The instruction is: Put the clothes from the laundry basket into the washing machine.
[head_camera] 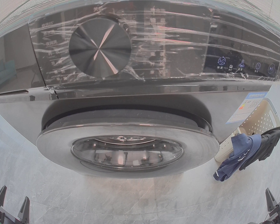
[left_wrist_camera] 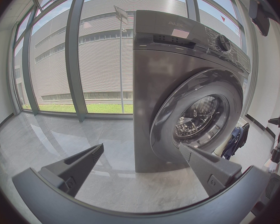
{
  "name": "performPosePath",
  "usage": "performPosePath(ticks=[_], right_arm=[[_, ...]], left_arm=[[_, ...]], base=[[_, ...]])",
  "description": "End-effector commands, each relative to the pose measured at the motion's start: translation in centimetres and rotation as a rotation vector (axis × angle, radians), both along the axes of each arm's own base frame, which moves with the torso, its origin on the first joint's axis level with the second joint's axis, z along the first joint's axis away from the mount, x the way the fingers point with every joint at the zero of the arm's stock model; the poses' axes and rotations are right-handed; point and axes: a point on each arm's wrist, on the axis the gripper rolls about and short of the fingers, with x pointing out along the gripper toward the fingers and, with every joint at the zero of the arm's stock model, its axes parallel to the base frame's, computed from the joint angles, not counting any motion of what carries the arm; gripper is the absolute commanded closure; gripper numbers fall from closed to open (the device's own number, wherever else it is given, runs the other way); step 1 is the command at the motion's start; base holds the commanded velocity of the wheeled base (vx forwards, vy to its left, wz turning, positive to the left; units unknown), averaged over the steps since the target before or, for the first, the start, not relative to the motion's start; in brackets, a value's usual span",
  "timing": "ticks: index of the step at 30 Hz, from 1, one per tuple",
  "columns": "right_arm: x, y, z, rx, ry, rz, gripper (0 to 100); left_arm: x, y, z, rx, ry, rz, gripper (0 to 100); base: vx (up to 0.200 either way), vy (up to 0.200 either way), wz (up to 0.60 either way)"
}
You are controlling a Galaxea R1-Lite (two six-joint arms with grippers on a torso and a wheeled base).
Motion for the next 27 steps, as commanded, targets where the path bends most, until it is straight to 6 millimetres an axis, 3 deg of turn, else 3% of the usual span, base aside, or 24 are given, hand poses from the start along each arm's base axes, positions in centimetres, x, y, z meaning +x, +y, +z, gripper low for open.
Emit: performPosePath(ticks=[1,11,20,27], right_arm=[[-0.04,0.01,-0.36,0.002,-0.005,0.004,0],[-0.05,0.02,-0.36,0.002,-0.007,0.01,0],[-0.05,0.02,-0.36,0.002,-0.007,0.01,0],[-0.05,0.02,-0.36,0.003,-0.007,0.012,0]], left_arm=[[0.0,0.0,-0.52,0.0,0.001,0.0,0],[0.0,0.0,-0.52,0.0,0.001,0.0,0],[0.0,0.0,-0.52,0.0,0.001,0.0,0],[0.0,0.0,-0.52,0.0,0.001,0.0,0]], base=[[0.0,0.0,0.6],[0.0,0.0,0.0],[0.0,-0.2,0.0],[0.0,0.0,0.0]])
